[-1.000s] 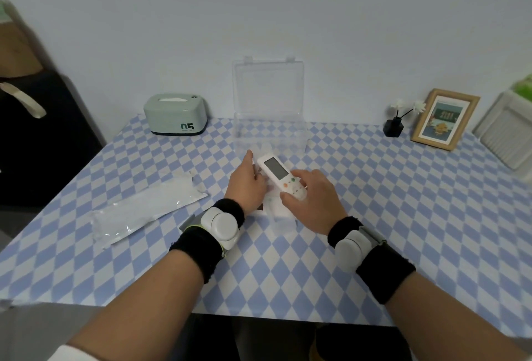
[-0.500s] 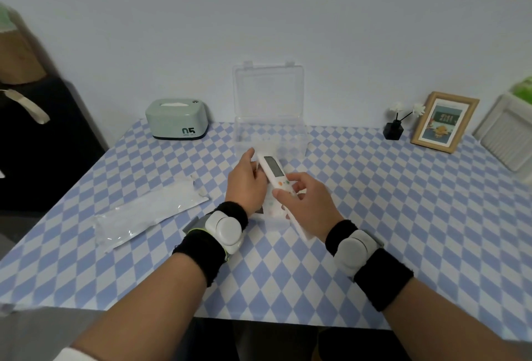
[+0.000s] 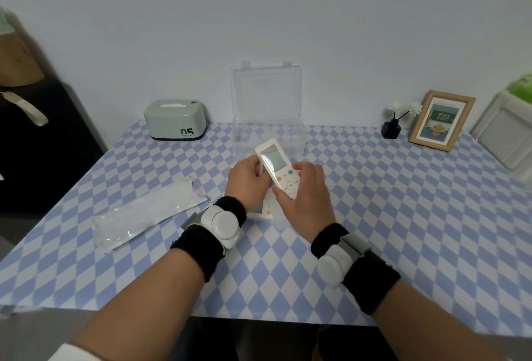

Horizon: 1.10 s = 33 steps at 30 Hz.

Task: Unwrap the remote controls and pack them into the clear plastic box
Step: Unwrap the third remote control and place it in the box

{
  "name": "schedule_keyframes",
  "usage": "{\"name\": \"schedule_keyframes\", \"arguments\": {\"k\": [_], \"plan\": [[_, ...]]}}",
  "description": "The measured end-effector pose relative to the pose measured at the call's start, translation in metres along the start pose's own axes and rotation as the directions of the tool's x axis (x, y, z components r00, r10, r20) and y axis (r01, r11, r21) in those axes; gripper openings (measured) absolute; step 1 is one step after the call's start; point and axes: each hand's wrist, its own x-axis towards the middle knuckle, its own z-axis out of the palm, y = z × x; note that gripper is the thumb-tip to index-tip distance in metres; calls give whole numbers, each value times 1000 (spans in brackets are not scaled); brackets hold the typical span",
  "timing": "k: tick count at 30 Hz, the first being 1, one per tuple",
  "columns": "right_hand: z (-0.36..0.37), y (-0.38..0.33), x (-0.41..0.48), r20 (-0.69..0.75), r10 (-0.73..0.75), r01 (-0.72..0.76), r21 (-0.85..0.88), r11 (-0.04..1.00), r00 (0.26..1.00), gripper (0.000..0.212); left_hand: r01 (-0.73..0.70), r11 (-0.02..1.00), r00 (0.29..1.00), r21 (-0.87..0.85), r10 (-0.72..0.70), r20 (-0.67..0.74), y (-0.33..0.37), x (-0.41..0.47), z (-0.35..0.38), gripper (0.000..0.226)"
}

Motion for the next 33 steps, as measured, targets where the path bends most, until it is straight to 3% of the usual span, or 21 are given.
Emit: {"name": "schedule_keyframes", "arguments": {"k": [3,6,8,12,18,21,23,26,29,31,33], "plan": [[1,-4,3,-18,63,-63,4,998,998,57,-19,1000,998,-16,18,-65,3,-3,-1,25],[-4,-7,10,37,270,-272,139,952,962,58,-35,999,999,-15,34,-24,1,-6,0,34],[-6,-14,13,103,366,-380,276,883,925,54,-39,999,998,-23,40,42,0,-12,6,26],[-3,-23,12,149,411,-435,407,804,899,53,-23,997,998,-71,26,55,0,-15,11,21],[-7,-28,12,148,268,-305,390,869,952,56,-38,992,999,-119,42,27,3,-2,-2,15],[-3,-31,9,129,173,-207,331,921,976,49,-84,996,996,17,84,6,1,0,-3,14],[-2,-29,8,58,123,-133,263,956,991,45,-87,991,995,101,83,49,-2,-1,-4,19],[1,-23,3,-9,7,-6,143,990,1000,48,-54,995,992,79,44,119,-6,-9,-4,15],[6,-18,-6,-6,-10,10,94,996,1000,49,-59,994,955,95,29,296,-8,-5,-15,11],[7,-13,-9,1,-20,20,103,994,1000,49,-34,998,849,-54,58,526,-6,1,-28,31],[7,-12,-8,8,-16,15,116,993,1000,49,174,893,767,-414,142,626,-1,5,-37,40]]}}
